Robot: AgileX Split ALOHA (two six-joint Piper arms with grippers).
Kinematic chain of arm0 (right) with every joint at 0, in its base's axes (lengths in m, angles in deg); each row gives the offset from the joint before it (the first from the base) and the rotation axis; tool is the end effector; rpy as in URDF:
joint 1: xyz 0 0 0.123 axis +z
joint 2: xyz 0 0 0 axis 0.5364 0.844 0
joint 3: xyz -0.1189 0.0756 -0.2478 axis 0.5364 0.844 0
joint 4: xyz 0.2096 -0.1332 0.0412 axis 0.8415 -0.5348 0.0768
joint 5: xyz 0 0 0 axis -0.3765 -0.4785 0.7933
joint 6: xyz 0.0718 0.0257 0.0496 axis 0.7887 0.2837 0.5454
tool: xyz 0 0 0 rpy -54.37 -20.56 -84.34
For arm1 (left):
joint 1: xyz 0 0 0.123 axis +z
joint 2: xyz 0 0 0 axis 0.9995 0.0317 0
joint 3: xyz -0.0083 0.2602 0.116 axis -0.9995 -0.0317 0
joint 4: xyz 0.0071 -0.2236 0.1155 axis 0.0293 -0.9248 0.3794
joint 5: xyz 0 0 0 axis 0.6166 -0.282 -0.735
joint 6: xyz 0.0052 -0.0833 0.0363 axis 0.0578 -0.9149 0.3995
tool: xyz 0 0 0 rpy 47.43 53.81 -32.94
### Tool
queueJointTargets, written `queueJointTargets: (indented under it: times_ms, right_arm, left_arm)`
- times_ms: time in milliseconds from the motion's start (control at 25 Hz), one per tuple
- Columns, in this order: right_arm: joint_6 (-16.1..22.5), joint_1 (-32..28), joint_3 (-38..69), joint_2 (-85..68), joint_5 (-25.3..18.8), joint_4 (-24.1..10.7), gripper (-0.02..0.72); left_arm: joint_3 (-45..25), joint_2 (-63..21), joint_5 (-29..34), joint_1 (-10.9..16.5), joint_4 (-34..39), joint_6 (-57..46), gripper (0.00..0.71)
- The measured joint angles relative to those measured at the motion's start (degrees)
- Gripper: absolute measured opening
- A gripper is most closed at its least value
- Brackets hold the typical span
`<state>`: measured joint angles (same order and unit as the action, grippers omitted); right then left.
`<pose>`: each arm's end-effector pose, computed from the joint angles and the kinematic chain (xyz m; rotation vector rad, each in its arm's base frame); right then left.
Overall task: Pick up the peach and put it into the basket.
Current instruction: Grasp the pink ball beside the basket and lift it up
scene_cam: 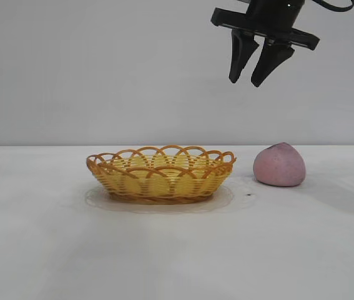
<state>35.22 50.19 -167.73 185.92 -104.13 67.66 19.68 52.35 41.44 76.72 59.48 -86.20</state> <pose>0.4312 0.1563 0.2387 -0.4334 2.6089 0.3689 0.2389 -0.0414 0.3073 0.2247 2.4216 0.0083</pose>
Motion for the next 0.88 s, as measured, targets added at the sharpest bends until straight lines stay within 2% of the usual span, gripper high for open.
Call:
queueJointTargets:
  times_ms: [120,360,480,680,880]
  right_arm:
    - [-0.53,0.00,0.00,0.00,-0.11,0.00,0.314]
    - [-1.47,0.00,0.00,0.00,-0.41,0.00,0.314]
    - [-1.47,0.00,0.00,0.00,-0.80,0.00,0.314]
    - [-1.47,0.00,0.00,0.00,-1.77,0.00,0.314]
    - [-1.47,0.00,0.00,0.00,-3.47,0.00,0.314]
  left_arm:
    - [-5.30,-15.60,6.77,-1.80,-0.25,2.17,0.428]
    - [-14.98,-44.21,18.36,-1.91,-0.98,2.27,0.428]
    - [-19.47,-55.40,22.41,-1.91,-1.82,2.16,0.428]
    - [-23.56,-66.65,25.77,-1.91,-3.14,1.94,0.428]
    - [-24.73,-69.22,26.07,-1.91,-5.94,4.38,0.428]
